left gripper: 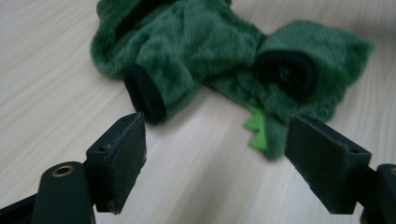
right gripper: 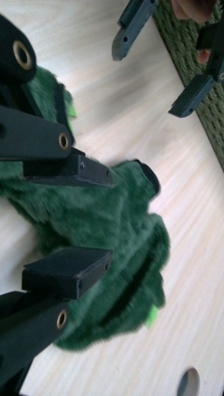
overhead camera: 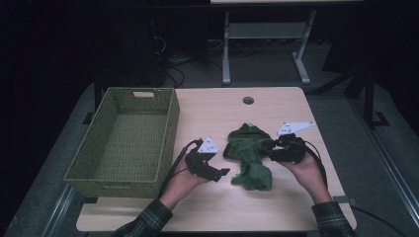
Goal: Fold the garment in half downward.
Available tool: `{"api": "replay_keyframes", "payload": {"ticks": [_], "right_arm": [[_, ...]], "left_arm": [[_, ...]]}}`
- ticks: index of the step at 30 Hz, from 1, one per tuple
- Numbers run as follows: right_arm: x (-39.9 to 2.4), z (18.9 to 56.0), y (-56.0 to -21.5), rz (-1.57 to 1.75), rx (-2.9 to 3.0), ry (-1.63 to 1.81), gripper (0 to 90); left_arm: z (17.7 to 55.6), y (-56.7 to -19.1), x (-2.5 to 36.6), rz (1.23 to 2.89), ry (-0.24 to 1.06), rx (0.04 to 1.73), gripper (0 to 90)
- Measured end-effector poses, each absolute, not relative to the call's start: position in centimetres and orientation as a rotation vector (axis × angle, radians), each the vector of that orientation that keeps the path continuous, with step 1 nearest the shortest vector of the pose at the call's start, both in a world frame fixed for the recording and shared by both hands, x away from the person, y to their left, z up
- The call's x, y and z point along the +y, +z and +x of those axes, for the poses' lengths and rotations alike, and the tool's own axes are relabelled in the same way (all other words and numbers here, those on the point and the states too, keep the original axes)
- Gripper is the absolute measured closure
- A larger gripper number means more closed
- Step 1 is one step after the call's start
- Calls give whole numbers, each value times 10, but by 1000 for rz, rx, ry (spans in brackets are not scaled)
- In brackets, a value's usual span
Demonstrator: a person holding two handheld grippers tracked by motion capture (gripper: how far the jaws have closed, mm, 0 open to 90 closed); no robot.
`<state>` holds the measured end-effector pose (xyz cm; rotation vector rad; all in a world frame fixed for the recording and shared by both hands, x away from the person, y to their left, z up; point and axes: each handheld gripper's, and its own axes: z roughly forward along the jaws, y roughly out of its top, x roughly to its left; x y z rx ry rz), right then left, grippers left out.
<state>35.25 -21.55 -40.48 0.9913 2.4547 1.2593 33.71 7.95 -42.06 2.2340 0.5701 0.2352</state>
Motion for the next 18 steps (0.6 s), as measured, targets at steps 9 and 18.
{"api": "replay_keyframes", "payload": {"ticks": [9, 18], "right_arm": [[-225, 372, -398, 1014, 2439, 1244, 575], [-231, 397, -402, 1074, 2427, 1221, 573]], "left_arm": [[365, -409, 59, 2226, 228, 547, 299], [402, -412, 45, 2228, 264, 586, 409]]}}
